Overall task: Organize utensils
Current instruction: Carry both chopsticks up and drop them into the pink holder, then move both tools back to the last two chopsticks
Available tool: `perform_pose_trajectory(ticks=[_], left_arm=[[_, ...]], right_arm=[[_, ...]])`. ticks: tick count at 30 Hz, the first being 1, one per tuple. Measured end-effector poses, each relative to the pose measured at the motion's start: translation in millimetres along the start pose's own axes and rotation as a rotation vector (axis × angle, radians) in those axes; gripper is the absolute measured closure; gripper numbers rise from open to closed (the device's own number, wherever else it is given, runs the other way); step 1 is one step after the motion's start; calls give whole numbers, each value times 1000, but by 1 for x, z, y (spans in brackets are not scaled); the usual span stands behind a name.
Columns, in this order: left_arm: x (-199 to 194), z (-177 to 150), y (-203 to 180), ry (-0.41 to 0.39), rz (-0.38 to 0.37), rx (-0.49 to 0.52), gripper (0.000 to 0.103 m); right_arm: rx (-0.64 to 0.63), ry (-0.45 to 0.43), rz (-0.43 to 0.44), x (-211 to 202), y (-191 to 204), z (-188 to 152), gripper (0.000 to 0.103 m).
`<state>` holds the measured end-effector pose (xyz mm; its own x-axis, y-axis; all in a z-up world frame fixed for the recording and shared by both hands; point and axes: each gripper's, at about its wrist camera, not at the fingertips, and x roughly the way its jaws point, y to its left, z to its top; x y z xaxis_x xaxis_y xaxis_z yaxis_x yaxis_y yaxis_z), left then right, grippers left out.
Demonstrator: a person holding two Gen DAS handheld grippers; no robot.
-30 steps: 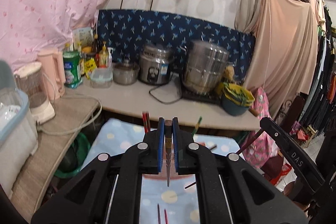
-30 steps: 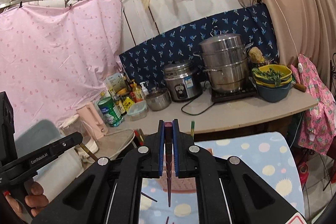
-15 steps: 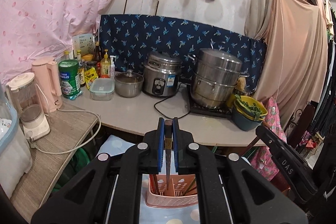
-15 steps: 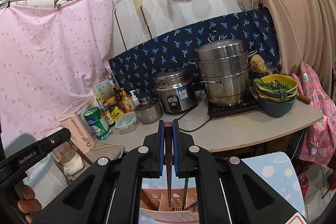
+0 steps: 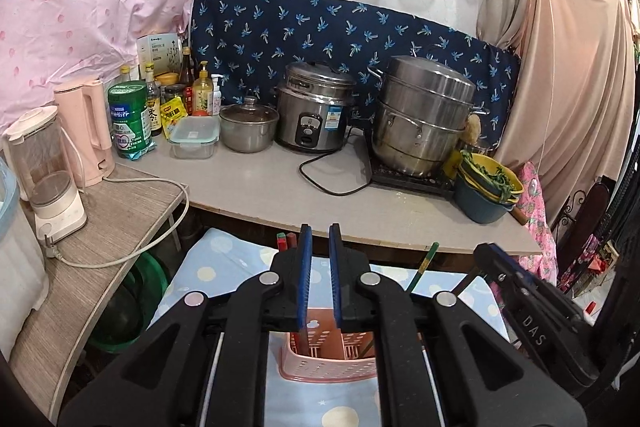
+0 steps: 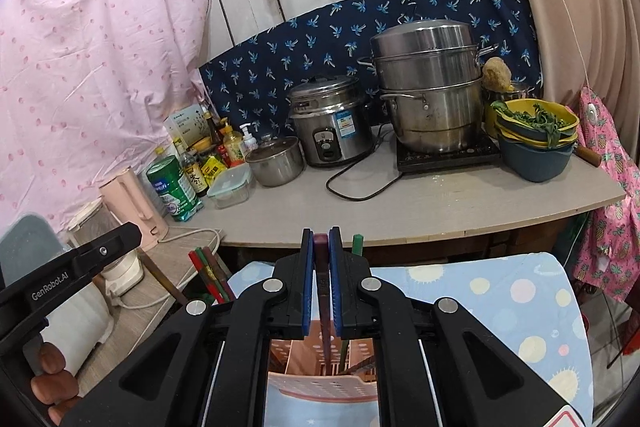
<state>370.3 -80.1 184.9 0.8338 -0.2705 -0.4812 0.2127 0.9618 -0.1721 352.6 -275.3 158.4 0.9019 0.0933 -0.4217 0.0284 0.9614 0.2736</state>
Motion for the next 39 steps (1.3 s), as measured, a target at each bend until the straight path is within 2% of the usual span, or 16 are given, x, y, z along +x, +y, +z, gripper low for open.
perform_pose_trajectory(ticks=[3, 9, 13, 24, 30, 39], left_arm=[[1, -4, -1, 9, 9, 1, 79], [-7, -13, -2, 9, 31, 18, 72], [-16, -19, -4, 8, 42, 32, 71], [-47, -41, -10, 26, 63, 59, 71], [-67, -72, -4, 60, 79, 70, 70], [-92, -141, 10, 145, 100, 88, 70]], right_arm=[[-5, -8, -2, -4, 1, -1, 92], [-7, -18, 1, -16, 2, -2, 90], [-12, -26, 3, -28, 6, -5, 83], [-29, -11, 22, -69, 18, -30, 81], [-21, 25, 22, -95, 17, -65, 77], [-23, 144, -9, -126, 13, -140, 77]])
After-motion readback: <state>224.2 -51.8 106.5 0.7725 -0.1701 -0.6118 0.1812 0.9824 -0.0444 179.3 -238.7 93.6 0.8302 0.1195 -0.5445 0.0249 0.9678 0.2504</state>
